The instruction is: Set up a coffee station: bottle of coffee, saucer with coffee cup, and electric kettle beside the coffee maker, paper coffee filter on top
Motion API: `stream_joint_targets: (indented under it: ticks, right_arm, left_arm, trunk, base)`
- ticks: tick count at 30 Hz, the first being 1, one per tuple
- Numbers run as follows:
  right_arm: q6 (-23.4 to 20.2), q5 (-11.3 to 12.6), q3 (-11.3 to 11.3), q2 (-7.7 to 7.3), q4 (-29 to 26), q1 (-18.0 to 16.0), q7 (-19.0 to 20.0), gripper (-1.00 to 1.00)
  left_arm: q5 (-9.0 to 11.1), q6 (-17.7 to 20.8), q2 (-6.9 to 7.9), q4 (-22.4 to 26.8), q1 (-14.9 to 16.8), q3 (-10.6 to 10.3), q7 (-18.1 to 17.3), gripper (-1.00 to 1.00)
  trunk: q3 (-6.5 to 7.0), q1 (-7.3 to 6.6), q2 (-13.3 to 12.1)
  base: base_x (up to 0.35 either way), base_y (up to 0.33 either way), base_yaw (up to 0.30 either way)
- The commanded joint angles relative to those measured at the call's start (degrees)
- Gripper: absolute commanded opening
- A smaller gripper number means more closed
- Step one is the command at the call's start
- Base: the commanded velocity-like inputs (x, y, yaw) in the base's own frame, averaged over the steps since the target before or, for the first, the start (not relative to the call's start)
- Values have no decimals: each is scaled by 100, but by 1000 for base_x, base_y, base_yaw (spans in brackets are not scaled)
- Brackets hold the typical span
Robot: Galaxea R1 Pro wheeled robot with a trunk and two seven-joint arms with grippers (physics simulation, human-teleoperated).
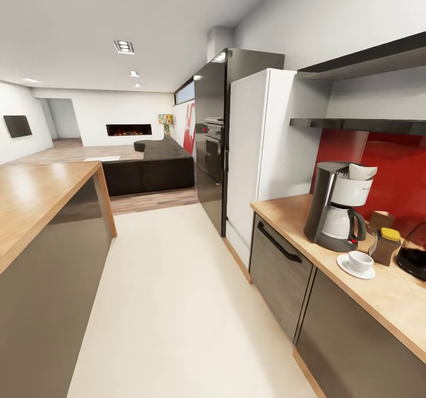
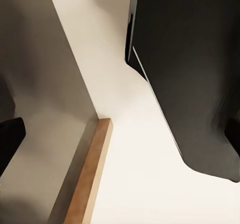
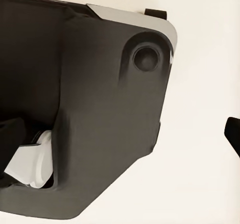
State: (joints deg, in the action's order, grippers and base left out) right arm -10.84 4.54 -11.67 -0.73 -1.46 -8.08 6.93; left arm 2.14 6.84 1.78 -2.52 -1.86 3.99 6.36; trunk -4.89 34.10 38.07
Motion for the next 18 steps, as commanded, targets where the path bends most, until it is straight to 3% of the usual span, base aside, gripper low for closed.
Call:
stream_joint_targets:
  ticks: [1, 5, 12, 18]
  right_arm:
    - [-34, 47, -49, -4, -13, -1, 17, 100]
    - [144, 54, -35, 1, -61, -1, 13, 100]
    - [1613, 54, -21, 24, -297, -1, 17, 100]
    - [1820, 49, -25, 21, -302, -1, 18, 100]
  left_arm:
    - [19, 15, 1, 6, 1, 37, 14, 100]
    - [-14, 11, 18, 13, 1, 11, 15, 100]
    - [-20, 4, 37, 41, 1, 14, 15, 100]
    - [-20, 2, 35, 49, 1, 14, 15, 100]
  trunk:
    - [-8, 2, 7]
    - [-8, 2, 7]
    - [-8, 2, 7]
    - [-8, 2, 7]
  base:
    - [0, 0, 0]
    - [0, 0, 0]
    - [0, 0, 0]
    - [0, 0, 0]
